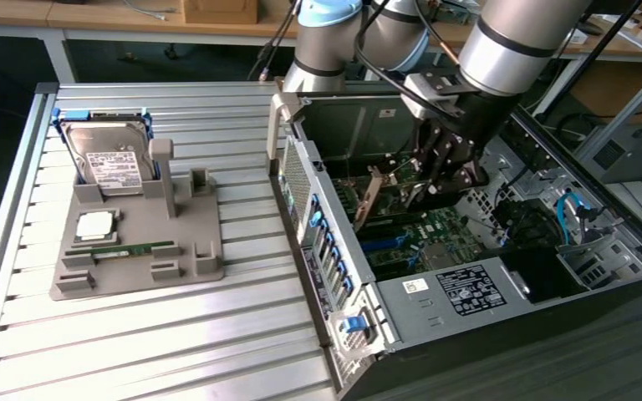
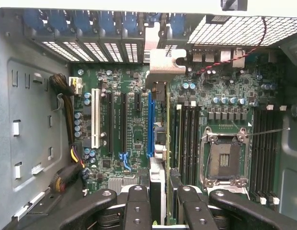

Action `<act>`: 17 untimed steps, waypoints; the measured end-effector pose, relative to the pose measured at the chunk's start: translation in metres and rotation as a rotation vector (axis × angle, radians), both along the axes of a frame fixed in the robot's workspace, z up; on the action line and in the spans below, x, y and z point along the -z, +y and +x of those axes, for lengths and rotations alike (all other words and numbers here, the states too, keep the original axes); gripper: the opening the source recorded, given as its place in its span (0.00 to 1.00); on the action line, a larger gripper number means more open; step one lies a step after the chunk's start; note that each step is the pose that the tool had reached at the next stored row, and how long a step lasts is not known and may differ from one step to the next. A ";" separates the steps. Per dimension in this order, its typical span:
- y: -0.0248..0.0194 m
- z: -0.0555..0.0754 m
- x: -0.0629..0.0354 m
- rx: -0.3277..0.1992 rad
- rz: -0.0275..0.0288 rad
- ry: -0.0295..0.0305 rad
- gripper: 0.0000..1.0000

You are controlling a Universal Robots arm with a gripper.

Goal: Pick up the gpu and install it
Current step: 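Insert the gpu into the slot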

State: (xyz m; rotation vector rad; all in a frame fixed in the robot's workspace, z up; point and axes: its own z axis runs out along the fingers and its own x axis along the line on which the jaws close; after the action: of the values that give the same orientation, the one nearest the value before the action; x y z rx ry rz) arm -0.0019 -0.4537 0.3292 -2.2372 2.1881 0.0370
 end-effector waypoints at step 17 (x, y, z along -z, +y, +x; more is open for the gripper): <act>-0.0006 -0.009 0.0082 0.028 -0.0034 0.0001 0.27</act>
State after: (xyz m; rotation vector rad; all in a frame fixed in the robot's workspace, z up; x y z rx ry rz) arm -0.0105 -0.4543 0.3210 -2.2077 2.2210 0.0331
